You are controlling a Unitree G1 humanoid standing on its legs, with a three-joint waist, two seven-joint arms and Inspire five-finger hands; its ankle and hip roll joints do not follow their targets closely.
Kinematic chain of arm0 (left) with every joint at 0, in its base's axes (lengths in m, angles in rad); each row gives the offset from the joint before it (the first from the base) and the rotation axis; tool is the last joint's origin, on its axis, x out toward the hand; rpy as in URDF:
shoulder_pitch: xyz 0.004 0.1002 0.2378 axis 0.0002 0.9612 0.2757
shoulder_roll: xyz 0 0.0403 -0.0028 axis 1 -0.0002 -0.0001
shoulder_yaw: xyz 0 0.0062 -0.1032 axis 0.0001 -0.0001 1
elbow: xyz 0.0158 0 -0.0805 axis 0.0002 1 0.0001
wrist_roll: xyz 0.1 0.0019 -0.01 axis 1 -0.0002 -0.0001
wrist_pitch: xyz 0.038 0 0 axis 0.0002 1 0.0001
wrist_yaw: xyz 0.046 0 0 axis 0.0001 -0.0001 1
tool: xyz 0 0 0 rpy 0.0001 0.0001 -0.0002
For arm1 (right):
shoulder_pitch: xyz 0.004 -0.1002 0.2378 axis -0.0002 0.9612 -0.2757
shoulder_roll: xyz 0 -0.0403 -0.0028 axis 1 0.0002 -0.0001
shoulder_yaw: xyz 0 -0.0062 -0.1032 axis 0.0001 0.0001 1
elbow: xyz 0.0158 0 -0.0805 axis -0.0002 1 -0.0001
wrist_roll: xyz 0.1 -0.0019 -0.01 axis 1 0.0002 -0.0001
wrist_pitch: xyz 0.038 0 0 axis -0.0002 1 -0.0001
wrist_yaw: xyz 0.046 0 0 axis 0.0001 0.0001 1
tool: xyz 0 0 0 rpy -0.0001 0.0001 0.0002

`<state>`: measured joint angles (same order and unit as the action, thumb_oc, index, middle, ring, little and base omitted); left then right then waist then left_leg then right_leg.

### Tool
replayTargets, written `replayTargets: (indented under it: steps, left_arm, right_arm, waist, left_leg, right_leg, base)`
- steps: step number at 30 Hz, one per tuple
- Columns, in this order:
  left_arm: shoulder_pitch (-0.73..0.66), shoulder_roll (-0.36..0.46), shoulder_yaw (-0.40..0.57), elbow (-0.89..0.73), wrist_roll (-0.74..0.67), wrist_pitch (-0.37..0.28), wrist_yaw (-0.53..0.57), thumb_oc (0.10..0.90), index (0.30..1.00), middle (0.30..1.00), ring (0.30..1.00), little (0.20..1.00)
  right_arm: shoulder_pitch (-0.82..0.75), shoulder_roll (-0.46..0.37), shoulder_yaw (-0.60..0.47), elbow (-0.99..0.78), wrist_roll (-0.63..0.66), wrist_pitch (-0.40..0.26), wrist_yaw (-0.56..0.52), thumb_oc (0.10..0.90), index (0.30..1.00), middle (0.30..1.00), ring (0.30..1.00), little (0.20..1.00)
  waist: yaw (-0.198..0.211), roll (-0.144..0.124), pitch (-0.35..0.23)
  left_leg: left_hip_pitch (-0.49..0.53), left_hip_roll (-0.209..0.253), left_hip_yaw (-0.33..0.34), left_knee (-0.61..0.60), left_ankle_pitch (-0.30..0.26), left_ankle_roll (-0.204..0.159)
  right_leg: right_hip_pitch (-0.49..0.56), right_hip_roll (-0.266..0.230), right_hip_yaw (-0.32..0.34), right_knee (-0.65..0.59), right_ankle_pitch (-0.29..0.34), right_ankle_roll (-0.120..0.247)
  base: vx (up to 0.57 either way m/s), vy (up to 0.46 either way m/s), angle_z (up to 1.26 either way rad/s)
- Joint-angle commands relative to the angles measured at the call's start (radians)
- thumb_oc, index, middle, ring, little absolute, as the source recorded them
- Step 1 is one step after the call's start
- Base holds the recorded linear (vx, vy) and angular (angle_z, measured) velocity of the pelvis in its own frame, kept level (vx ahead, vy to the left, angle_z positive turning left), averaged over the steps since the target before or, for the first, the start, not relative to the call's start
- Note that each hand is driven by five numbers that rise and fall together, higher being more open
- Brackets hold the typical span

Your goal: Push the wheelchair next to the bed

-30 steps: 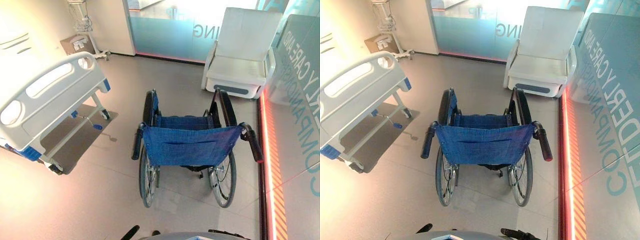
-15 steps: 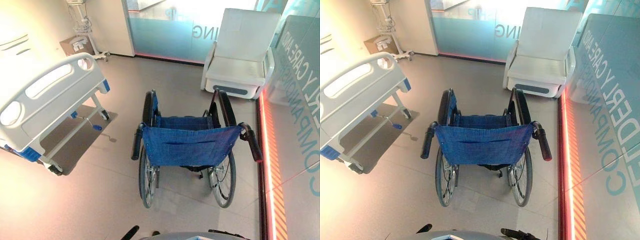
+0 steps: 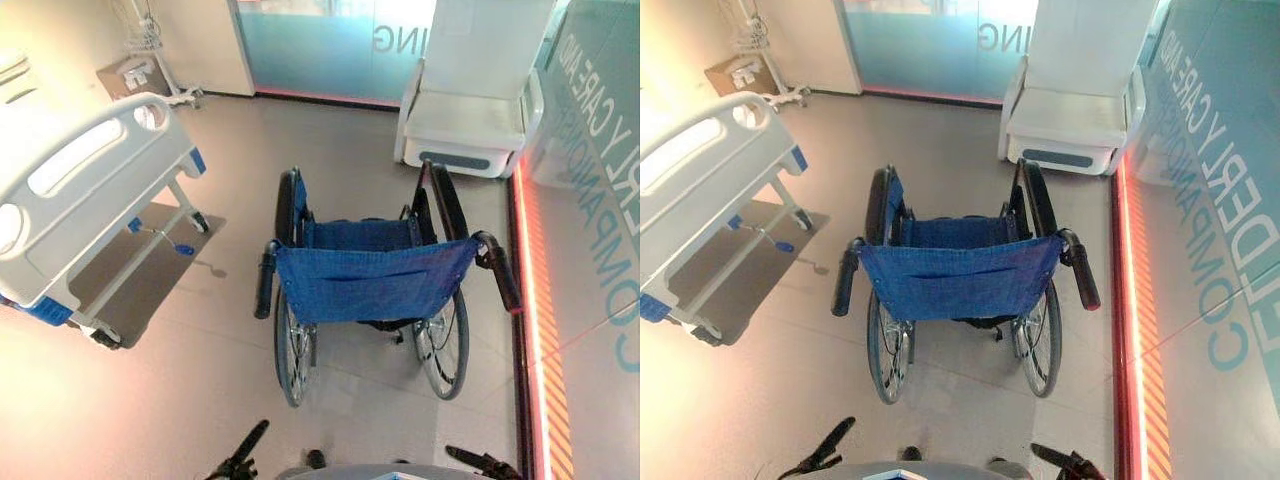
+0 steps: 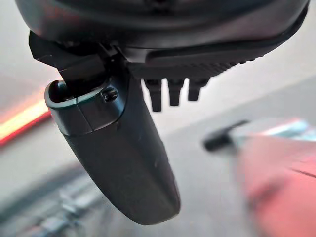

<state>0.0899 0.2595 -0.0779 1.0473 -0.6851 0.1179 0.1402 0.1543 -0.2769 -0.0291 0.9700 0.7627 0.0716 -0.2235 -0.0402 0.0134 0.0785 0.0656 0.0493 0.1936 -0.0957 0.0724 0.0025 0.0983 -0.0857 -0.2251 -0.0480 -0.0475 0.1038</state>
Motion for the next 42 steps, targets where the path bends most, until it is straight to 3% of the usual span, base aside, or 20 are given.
replayTargets:
  steps: [1, 6, 10, 19, 26, 29, 33, 36, 42]
  left_arm:
    - [-0.022, 0.091, 0.062, -0.038, -0.032, -0.059, 0.057, 0.8, 0.9, 0.9, 0.9, 0.9]
    - [0.004, 0.149, 0.186, -0.2, -0.127, -0.063, 0.121, 0.8, 0.9, 0.9, 0.9, 0.9]
    - [0.006, 0.176, 0.263, -0.324, -0.171, -0.065, 0.103, 0.8, 0.9, 0.9, 0.9, 0.9]
    - [-0.013, 0.275, 0.332, -0.656, -0.193, -0.03, 0.09, 0.8, 0.9, 0.9, 0.9, 0.9]
    - [-0.042, 0.343, 0.359, -0.978, -0.221, 0.035, 0.083, 0.8, 0.9, 0.9, 0.9, 0.9]
    - [-0.081, 0.387, 0.349, -1.097, -0.207, 0.043, 0.074, 0.8, 0.9, 0.9, 0.9, 0.9]
    - [-0.115, 0.417, 0.339, -1.168, -0.235, 0.05, 0.069, 0.8, 0.9, 0.9, 0.9, 0.9]
    - [-0.135, 0.449, 0.329, -1.235, -0.267, 0.076, 0.045, 0.8, 0.9, 0.9, 0.9, 0.9]
    - [-0.135, 0.509, 0.331, -1.337, -0.342, 0.1, -0.051, 0.8, 0.9, 0.9, 0.9, 0.9]
  right_arm:
    - [-0.045, -0.082, -0.025, -0.096, 0.016, -0.1, -0.088, 0.8, 0.9, 0.9, 0.9, 0.9]
    - [-0.006, -0.139, -0.106, -0.346, 0.054, -0.116, -0.181, 0.8, 0.9, 0.9, 0.9, 0.9]
    - [-0.005, -0.183, -0.185, -0.506, 0.04, -0.152, -0.238, 0.8, 0.9, 0.9, 0.9, 0.9]
    - [-0.066, -0.266, -0.295, -0.782, -0.01, -0.202, -0.355, 0.8, 0.9, 0.9, 0.9, 0.9]
    - [-0.12, -0.302, -0.306, -1.037, -0.094, -0.224, -0.37, 0.8, 0.9, 0.9, 0.9, 0.9]
    - [-0.172, -0.355, -0.313, -1.134, -0.134, -0.259, -0.403, 0.8, 0.9, 0.9, 0.9, 0.9]
    - [-0.209, -0.397, -0.305, -1.218, -0.132, -0.254, -0.392, 0.8, 0.9, 0.9, 0.9, 0.9]
    - [-0.229, -0.421, -0.281, -1.285, -0.04, -0.218, -0.305, 0.8, 0.9, 0.9, 0.9, 0.9]
    - [-0.244, -0.458, -0.256, -1.381, 0.013, -0.195, -0.224, 0.8, 0.9, 0.9, 0.9, 0.9]
  waist:
    - [-0.009, -0.008, -0.002]
    - [-0.014, -0.013, 0.0]
    - [-0.014, -0.011, 0.001]
    - [-0.009, 0.003, -0.001]
    - [-0.007, 0.012, 0.0]
    - [-0.004, 0.017, 0.002]
    - [-0.001, 0.022, 0.004]
    - [0.001, 0.025, 0.005]
    - [0.004, 0.027, 0.01]
  left_leg:
    - [0.009, 0.008, -0.015, 0.008, -0.061, -0.036]
    - [0.005, 0.008, -0.016, 0.008, -0.06, -0.039]
    - [0.005, 0.008, -0.019, 0.008, -0.059, -0.042]
    - [0.004, 0.008, -0.019, 0.008, -0.056, -0.048]
    - [0.0, 0.008, -0.01, 0.008, -0.053, -0.051]
    - [-0.004, 0.007, -0.007, 0.008, -0.054, -0.055]
    - [-0.005, 0.005, -0.007, 0.008, -0.055, -0.058]
    - [-0.007, 0.006, -0.005, 0.008, -0.054, -0.061]
    - [-0.015, 0.01, 0.005, 0.008, -0.048, -0.066]
  right_leg:
    - [-0.031, -0.029, 0.012, -0.022, 0.092, 0.017]
    - [-0.032, -0.032, 0.01, -0.027, 0.096, 0.017]
    - [-0.028, -0.033, 0.007, -0.03, 0.094, 0.015]
    - [-0.023, -0.035, 0.011, -0.033, 0.085, 0.015]
    - [-0.026, -0.037, 0.019, -0.033, 0.08, 0.017]
    - [-0.028, -0.037, 0.023, -0.033, 0.077, 0.019]
    - [-0.028, -0.038, 0.024, -0.034, 0.075, 0.021]
    - [-0.029, -0.039, 0.023, -0.033, 0.073, 0.024]
    - [-0.038, -0.038, 0.022, -0.032, 0.072, 0.025]
  base:
    - [0.01, -0.012, -0.05]
    - [0.0, -0.004, -0.02]
    - [0.0, 0.0, 0.0]
    - [0.0, 0.008, 0.0]
    - [0.0, 0.009, -0.01]
    - [0.0, 0.0, 0.0]
    - [0.0, 0.0, 0.0]
    - [0.0, 0.0, 0.0]
    - [0.0, 0.0, 0.0]
